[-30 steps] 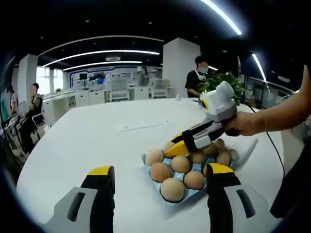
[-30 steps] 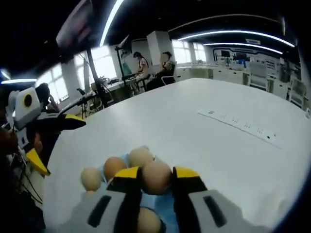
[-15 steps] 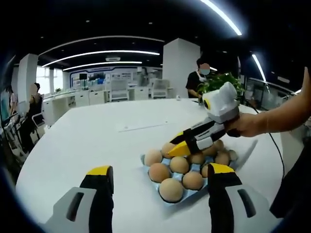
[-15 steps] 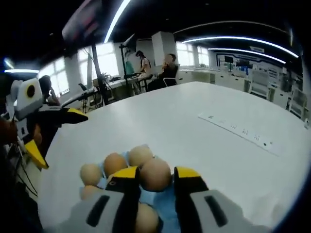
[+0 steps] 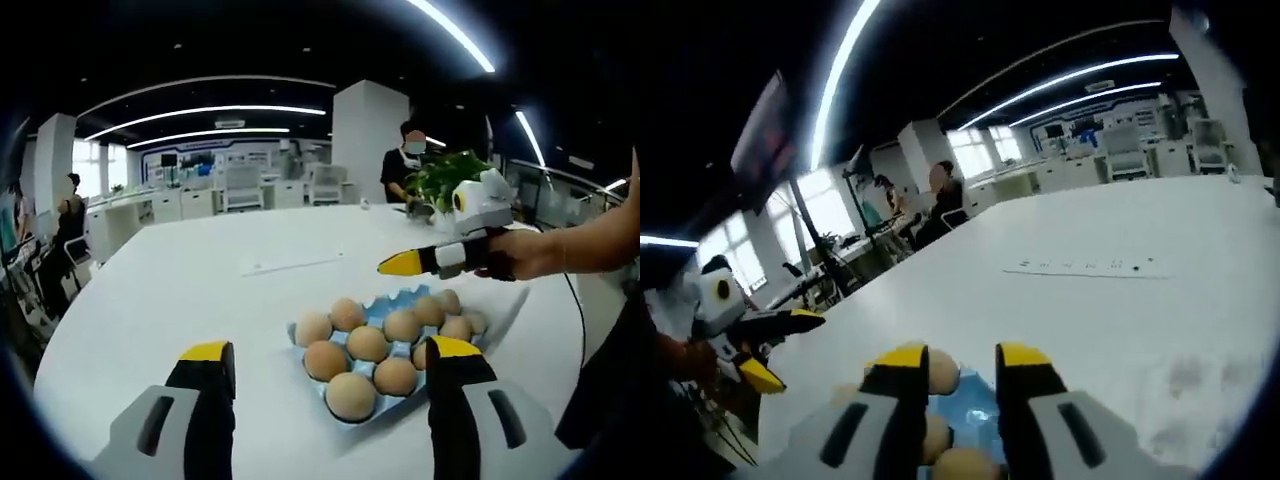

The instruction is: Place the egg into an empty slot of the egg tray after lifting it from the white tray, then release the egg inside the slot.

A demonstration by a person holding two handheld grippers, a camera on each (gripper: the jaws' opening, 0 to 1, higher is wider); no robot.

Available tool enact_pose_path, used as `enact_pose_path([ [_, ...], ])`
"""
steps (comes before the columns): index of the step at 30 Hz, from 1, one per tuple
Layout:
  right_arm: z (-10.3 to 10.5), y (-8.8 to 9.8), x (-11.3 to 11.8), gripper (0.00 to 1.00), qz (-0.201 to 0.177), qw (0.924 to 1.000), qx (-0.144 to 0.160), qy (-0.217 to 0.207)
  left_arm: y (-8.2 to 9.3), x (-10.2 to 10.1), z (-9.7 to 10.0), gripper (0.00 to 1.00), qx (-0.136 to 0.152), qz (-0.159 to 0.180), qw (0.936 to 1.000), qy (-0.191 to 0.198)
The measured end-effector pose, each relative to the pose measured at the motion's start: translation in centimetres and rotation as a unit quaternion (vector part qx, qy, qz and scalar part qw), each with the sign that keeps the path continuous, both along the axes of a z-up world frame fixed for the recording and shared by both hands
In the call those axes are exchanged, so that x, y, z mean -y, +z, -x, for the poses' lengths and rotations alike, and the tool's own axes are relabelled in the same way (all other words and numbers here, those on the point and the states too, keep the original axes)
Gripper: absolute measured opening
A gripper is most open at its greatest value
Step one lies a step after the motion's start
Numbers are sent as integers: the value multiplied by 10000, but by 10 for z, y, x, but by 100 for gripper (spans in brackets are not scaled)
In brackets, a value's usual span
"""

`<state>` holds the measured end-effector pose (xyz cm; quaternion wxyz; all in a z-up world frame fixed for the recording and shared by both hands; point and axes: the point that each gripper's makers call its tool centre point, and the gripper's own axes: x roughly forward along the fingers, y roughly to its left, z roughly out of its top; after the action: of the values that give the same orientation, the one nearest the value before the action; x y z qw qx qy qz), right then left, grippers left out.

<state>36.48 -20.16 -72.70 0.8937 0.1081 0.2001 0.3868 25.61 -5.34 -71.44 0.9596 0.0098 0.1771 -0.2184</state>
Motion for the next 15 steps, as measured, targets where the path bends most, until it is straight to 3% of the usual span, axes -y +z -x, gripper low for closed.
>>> enact_pose_path([
  [4,-2,1,35,26,-82,9993,-59,-362,1,1,-1,79,18,-1,10000,-29],
  [9,0,-9,63,26,101,9974,-193,-682,2,7,-2,79,16,9,10000,-92],
  [15,7,-11,92,26,312,9946,-34,-986,3,9,-3,79,32,20,9999,-116],
])
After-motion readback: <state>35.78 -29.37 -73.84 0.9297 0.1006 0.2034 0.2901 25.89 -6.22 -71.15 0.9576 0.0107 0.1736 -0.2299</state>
